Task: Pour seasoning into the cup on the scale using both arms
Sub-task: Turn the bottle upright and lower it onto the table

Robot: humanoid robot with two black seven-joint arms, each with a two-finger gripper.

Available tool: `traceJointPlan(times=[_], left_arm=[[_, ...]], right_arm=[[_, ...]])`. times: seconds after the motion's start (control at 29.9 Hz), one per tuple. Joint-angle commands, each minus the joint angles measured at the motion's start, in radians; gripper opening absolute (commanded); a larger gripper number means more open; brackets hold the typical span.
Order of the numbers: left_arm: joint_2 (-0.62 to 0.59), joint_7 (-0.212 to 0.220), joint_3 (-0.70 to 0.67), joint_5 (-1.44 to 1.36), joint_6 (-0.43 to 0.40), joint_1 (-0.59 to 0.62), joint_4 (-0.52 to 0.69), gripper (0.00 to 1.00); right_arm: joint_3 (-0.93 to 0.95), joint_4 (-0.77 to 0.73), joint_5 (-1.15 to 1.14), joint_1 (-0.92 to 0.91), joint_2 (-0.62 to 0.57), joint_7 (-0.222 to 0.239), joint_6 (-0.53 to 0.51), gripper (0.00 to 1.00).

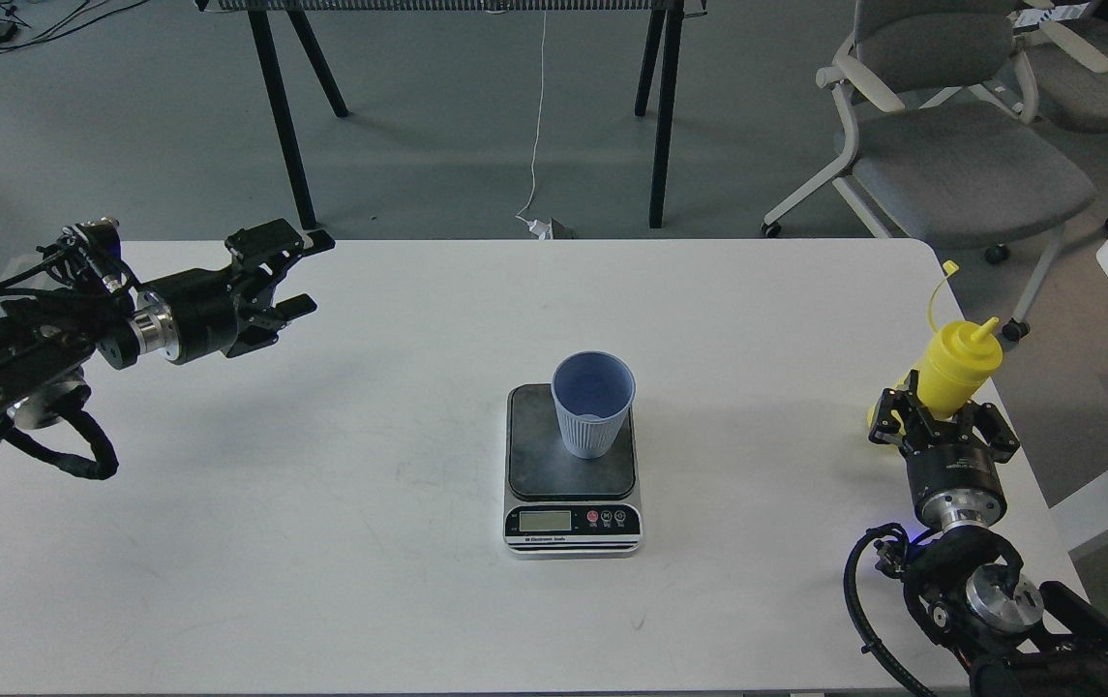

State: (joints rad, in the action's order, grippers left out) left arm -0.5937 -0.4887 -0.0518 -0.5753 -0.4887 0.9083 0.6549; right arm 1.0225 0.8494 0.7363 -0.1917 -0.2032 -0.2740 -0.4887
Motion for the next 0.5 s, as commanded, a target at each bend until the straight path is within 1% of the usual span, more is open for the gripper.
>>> traceJointPlan(times=[0.0, 0.33, 0.37, 0.47], left_arm=[[0.0, 0.0, 0.001, 0.0, 0.0, 0.0, 0.0, 0.99], [0.0, 0.0, 0.001, 0.0, 0.0, -0.002, 0.0, 0.99], [0.0, 0.0, 0.001, 0.0, 0.0, -0.002, 0.0, 0.99], [0.0, 0.0, 0.001, 0.0, 0.0, 0.0, 0.0, 0.99]], right_arm=[[-0.021, -0.001, -0.012, -0.003, 0.025, 0.003, 0.0, 0.13], [-0.029, -0.003, -0.052, -0.028, 0.053, 0.003, 0.0, 0.14], [-0.029, -0.003, -0.057, -0.028, 0.053, 0.003, 0.0, 0.15], [-0.029, -0.003, -0.069, -0.028, 0.053, 0.004, 0.0, 0.24]])
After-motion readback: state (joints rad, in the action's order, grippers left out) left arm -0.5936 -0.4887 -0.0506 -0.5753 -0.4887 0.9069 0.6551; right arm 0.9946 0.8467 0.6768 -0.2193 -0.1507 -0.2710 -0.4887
